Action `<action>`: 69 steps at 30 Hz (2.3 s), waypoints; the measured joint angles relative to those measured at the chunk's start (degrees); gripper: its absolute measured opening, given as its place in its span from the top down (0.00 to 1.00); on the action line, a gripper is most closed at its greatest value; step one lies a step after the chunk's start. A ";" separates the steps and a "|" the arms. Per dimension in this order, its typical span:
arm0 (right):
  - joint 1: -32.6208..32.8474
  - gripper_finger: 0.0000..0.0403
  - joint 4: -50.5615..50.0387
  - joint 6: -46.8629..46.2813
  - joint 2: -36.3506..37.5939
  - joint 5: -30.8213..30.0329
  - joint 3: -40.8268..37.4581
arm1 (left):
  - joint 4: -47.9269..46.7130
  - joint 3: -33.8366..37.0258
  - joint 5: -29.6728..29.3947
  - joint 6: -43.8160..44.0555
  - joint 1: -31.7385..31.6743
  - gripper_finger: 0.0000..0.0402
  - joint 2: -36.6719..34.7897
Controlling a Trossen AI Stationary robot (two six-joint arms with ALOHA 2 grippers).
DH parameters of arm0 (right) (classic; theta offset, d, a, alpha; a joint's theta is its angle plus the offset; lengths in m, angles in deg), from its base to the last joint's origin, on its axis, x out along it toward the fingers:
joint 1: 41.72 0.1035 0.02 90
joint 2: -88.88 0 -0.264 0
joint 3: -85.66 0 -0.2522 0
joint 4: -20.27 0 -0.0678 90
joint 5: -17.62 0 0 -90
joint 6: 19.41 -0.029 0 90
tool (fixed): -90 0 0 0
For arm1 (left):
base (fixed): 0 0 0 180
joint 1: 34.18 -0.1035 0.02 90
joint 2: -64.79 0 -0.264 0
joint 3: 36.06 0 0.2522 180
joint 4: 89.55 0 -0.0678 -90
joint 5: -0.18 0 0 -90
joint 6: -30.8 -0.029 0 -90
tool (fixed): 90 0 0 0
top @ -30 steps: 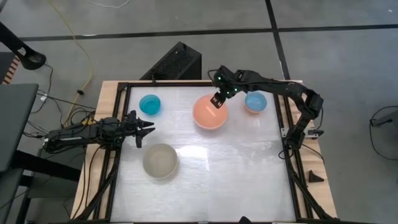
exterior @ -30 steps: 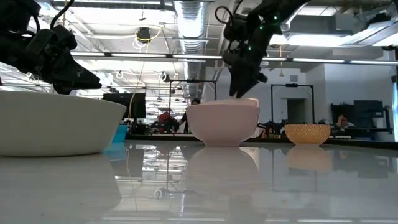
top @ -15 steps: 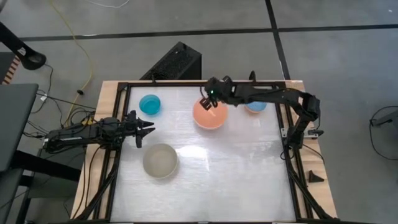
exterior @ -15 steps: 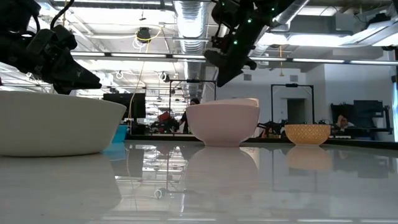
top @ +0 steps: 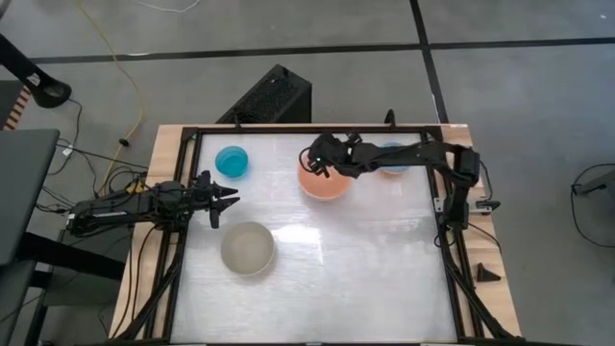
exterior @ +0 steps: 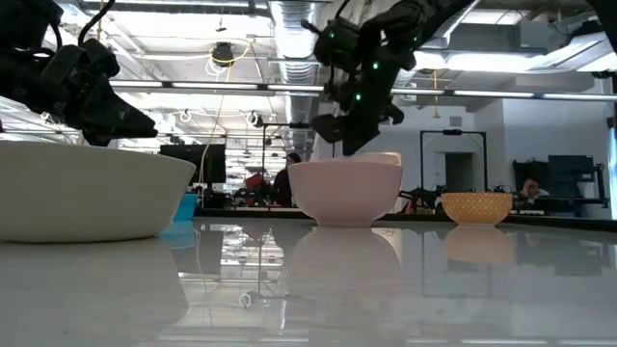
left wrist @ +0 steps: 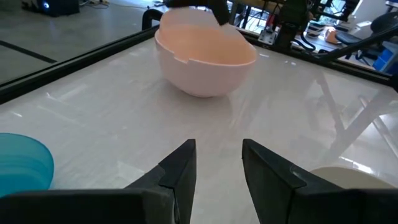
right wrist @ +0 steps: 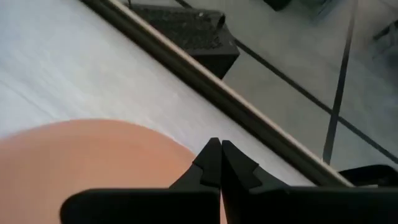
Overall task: Nest bowls inside each other
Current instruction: Stack the orange bowl on top of the white bowl
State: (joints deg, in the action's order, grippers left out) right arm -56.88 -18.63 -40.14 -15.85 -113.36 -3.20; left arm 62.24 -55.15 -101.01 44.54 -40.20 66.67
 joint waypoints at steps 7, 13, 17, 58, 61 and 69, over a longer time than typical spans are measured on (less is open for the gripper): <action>0.02 0.94 1.07 0.02 -1.38 0.32 0.11 | 0.03 0.00 0.14 0.00 0.01 0.70 0.02; 0.88 0.94 -5.30 -0.80 2.25 0.05 0.03 | 0.05 0.00 0.18 0.00 -0.01 0.70 0.02; 4.81 0.94 -13.27 -5.58 5.48 -3.48 0.07 | 0.10 0.00 0.20 0.00 -0.01 0.70 0.02; 17.75 0.94 -0.77 -14.33 14.43 -10.50 -19.58 | 0.14 0.00 0.25 0.00 -0.01 0.70 0.02; 15.92 0.94 -0.58 -13.20 14.32 -7.23 -19.58 | 0.14 0.00 0.25 0.00 -0.01 0.70 0.02; 13.68 0.94 0.18 -10.27 14.80 -5.22 -18.95 | 0.14 0.00 0.24 0.00 -0.01 0.70 0.02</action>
State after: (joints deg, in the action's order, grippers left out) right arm -43.20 -18.45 -50.41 -1.05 -118.58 -22.15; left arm 62.38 -55.15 -100.77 44.54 -40.20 66.68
